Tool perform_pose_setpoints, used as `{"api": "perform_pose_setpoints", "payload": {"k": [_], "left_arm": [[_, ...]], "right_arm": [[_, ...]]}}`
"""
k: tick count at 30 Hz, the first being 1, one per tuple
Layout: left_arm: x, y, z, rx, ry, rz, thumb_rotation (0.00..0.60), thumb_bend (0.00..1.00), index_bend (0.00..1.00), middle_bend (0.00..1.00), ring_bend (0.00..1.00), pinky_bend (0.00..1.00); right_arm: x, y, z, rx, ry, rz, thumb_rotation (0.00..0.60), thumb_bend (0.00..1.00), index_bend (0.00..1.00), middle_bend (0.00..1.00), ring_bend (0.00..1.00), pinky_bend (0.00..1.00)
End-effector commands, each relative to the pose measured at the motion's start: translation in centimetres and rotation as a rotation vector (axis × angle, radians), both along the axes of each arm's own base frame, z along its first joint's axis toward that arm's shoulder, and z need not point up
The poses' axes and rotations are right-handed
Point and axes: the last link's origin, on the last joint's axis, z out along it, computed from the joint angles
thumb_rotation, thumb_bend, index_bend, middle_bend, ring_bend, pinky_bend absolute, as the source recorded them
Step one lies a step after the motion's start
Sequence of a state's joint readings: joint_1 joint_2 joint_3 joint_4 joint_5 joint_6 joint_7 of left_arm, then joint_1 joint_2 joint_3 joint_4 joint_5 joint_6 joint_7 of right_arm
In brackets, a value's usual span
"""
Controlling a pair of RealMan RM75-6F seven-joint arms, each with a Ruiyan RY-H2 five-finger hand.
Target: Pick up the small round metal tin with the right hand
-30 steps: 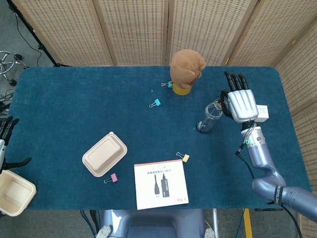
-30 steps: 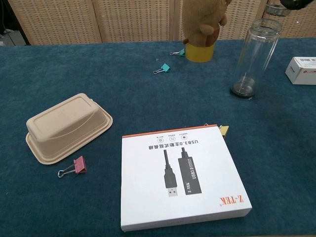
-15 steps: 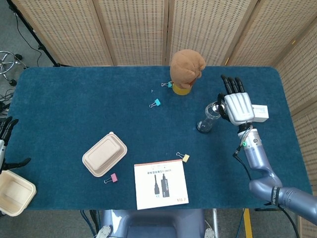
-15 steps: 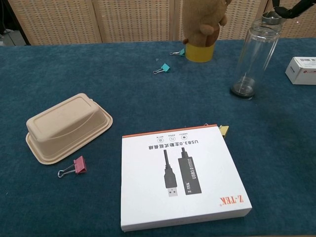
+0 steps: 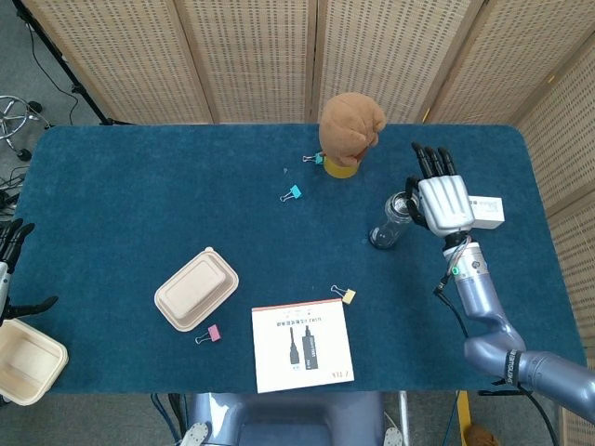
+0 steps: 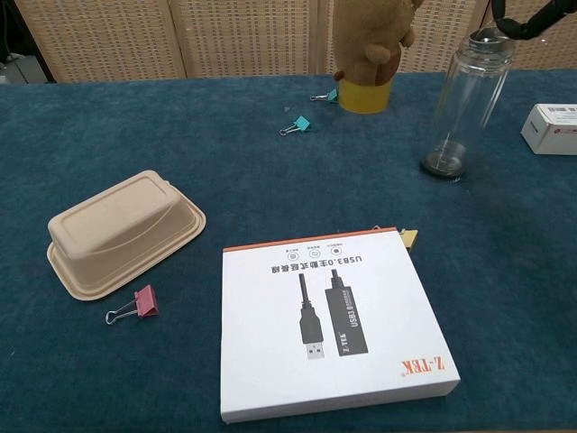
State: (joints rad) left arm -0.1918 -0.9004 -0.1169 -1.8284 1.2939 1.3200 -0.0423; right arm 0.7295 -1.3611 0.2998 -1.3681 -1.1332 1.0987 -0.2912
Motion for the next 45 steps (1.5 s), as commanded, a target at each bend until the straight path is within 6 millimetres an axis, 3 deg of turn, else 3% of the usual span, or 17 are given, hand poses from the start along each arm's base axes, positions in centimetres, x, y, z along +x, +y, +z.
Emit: {"api": "perform_pose_setpoints", "payload": {"k": [1, 12, 19, 28, 36, 45], "left_arm": [[0.0, 0.0, 0.0, -0.001, 0.001, 0.000, 0.600, 0.00, 0.00, 0.00, 0.00, 0.00], [-0.1, 0.0, 0.1, -0.001, -0.002, 0.004, 0.600, 0.00, 0.00, 0.00, 0.00, 0.00], [-0.1, 0.0, 0.2, 0.002, -0.007, 0.005, 0.600, 0.00, 0.00, 0.00, 0.00, 0.00], [-0.1, -0.1, 0.3, -0.001, -0.010, 0.003, 0.600, 0.00, 0.00, 0.00, 0.00, 0.00], [-0.1, -0.1, 0.2, -0.004, -0.012, 0.003, 0.600, 0.00, 0.00, 0.00, 0.00, 0.00], [-0.1, -0.1, 0.3, -0.001, -0.017, 0.001, 0.600, 0.00, 0.00, 0.00, 0.00, 0.00]], "right_arm": [[-0.2, 0.0, -0.1, 0.004, 0.001, -0.006, 0.600, 0.66, 0.66, 0.00, 0.00, 0.00], [-0.2, -0.1, -0.6, 0.012, -0.011, -0.011, 0.600, 0.66, 0.65, 0.00, 0.00, 0.00], [-0.3, 0.0, -0.7, 0.030, -0.021, -0.017, 0.600, 0.68, 0.51, 0.00, 0.00, 0.00], [-0.5, 0.2, -0.6, 0.043, -0.019, -0.013, 0.600, 0.69, 0.42, 0.00, 0.00, 0.00], [-0.5, 0.4, -0.2, 0.037, -0.022, -0.006, 0.600, 0.69, 0.42, 0.00, 0.00, 0.00], [-0.2, 1.5, 1.6, 0.045, -0.027, 0.007, 0.600, 0.69, 0.42, 0.00, 0.00, 0.00]]}}
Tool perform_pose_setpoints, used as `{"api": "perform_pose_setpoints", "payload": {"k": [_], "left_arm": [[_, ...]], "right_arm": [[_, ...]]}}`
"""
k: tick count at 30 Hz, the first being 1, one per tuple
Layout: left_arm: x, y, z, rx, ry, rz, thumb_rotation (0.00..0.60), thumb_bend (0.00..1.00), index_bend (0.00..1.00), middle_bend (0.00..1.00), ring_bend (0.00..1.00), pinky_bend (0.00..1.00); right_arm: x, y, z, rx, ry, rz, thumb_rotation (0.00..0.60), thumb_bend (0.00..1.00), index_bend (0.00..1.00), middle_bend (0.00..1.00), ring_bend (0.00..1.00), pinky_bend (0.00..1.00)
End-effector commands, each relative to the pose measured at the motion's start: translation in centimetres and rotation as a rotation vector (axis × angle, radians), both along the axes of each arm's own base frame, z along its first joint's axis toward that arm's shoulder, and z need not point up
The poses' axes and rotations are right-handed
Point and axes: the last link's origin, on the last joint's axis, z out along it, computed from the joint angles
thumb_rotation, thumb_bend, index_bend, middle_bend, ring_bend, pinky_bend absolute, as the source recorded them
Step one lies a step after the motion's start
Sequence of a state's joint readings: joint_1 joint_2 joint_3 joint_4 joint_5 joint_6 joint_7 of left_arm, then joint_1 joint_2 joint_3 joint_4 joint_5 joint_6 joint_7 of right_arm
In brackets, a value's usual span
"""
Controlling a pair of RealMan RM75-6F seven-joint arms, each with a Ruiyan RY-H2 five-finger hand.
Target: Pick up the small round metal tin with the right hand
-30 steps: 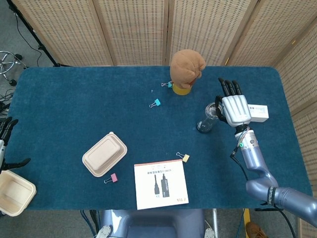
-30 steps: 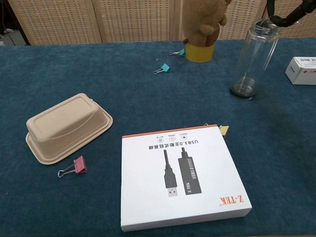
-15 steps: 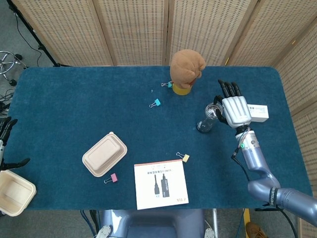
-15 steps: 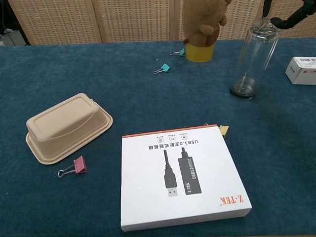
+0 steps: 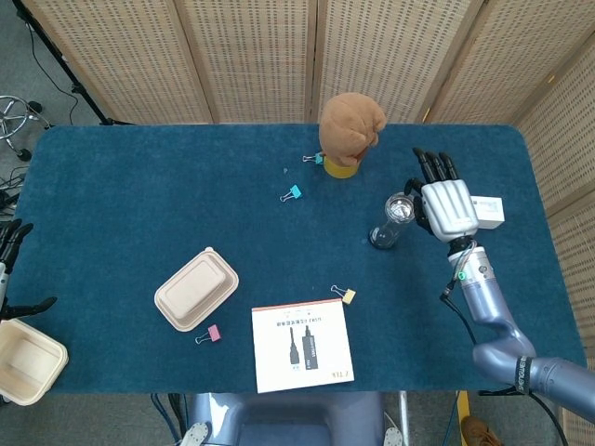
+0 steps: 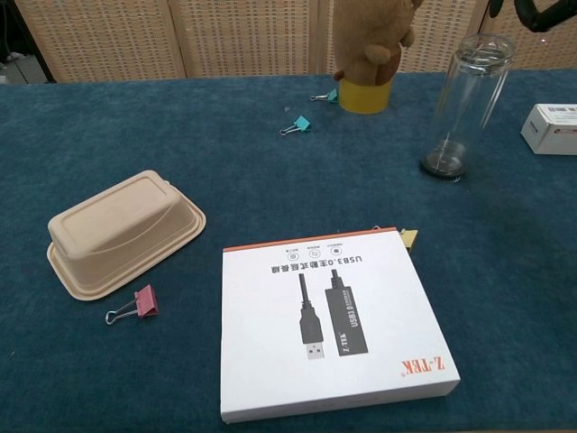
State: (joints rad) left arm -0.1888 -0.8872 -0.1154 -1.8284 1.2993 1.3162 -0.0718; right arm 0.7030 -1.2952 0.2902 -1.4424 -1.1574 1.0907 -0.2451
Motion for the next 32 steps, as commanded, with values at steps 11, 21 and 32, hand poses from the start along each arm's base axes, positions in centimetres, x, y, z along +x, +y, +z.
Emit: {"api": "perform_pose_setpoints", "payload": {"k": [11, 21, 32], "left_arm": [[-0.1, -0.4, 0.3, -0.004, -0.009, -0.004, 0.600, 0.00, 0.00, 0.00, 0.00, 0.00], [-0.3, -1.9, -0.2, -0.028, 0.011, -0.012, 0.600, 0.00, 0.00, 0.00, 0.00, 0.00], [-1.5, -4.1, -1.2, -0.035, 0.021, 0.004, 0.600, 0.00, 0.00, 0.00, 0.00, 0.00]], "right_arm": [[-2.2, 5.3, 4.2, -0.002, 0.032, 0.045, 0.600, 0.69, 0.33, 0.00, 0.00, 0.00], [-9.0, 12.7, 6.2, -0.044, 0.003, 0.000, 0.600, 0.28, 0.05, 0.00, 0.00, 0.00], [-13.9, 20.0, 5.1, -0.099, -0.122, -0.107, 0.600, 0.08, 0.00, 0.00, 0.00, 0.00]]}}
